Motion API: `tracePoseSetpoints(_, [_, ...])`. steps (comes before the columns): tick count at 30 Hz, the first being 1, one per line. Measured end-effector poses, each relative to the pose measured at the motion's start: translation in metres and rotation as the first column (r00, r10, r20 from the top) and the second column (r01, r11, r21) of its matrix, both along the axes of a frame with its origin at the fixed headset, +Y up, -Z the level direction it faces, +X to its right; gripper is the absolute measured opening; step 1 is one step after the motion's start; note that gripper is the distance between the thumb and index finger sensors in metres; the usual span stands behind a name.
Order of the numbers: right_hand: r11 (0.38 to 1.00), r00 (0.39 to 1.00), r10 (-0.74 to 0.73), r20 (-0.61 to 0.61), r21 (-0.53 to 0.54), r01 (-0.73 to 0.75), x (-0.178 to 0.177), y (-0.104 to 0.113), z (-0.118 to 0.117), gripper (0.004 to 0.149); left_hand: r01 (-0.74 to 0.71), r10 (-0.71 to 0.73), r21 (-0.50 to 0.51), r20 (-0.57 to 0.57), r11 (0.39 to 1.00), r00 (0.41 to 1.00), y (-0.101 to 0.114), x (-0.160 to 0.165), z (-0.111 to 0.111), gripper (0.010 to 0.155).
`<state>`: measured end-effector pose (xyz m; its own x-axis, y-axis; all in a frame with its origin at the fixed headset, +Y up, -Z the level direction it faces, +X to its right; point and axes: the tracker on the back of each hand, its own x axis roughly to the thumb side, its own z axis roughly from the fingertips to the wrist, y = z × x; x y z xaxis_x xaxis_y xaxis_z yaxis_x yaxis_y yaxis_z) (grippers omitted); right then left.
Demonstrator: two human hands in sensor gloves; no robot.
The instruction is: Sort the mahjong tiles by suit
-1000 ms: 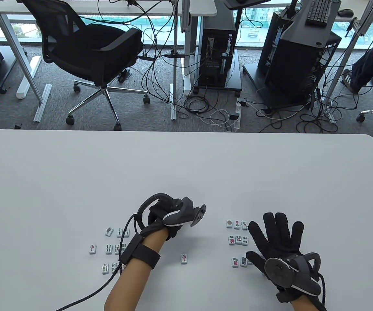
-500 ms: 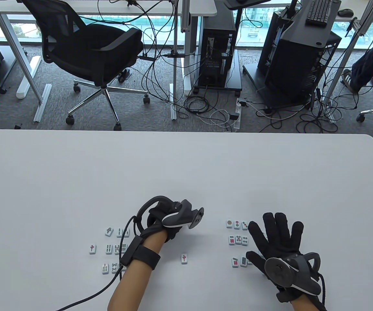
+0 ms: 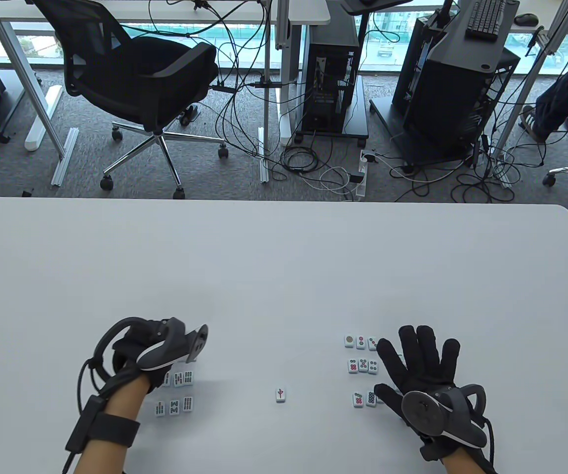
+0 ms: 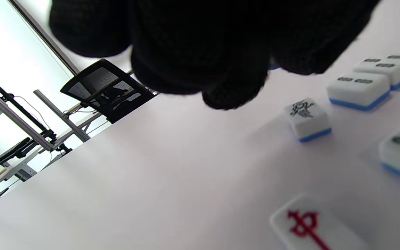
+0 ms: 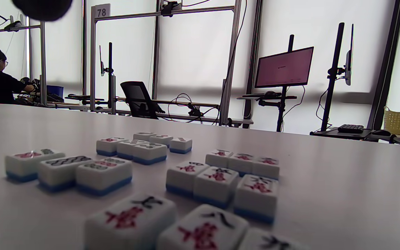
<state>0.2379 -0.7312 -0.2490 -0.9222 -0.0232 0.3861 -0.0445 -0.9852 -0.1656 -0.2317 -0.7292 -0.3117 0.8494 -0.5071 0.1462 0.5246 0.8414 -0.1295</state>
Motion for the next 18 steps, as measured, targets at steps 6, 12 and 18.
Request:
tracePoseSetpoints(6, [1.000,1.000,0.023,0.001,-0.016,-0.023,-0.002,-0.004,0.000,0.077,0.034,-0.038,-0.057,-0.070,0.998,0.997,-0.013,-0.039,0.027,0.062])
tracePoseSetpoints(12, [0.999,0.999,0.039,-0.003,-0.028,-0.039,-0.005,-0.006,0.001,0.077,-0.017,0.008,-0.106,-0.084,0.994,0.996,-0.025,-0.042,0.036,0.062])
tracePoseSetpoints(18, [0.999,0.999,0.040,-0.005,-0.036,-0.040,-0.006,-0.006,0.001,0.077,-0.028,0.020,-0.103,-0.075,0.994,0.997,-0.030,-0.041,0.036,0.062])
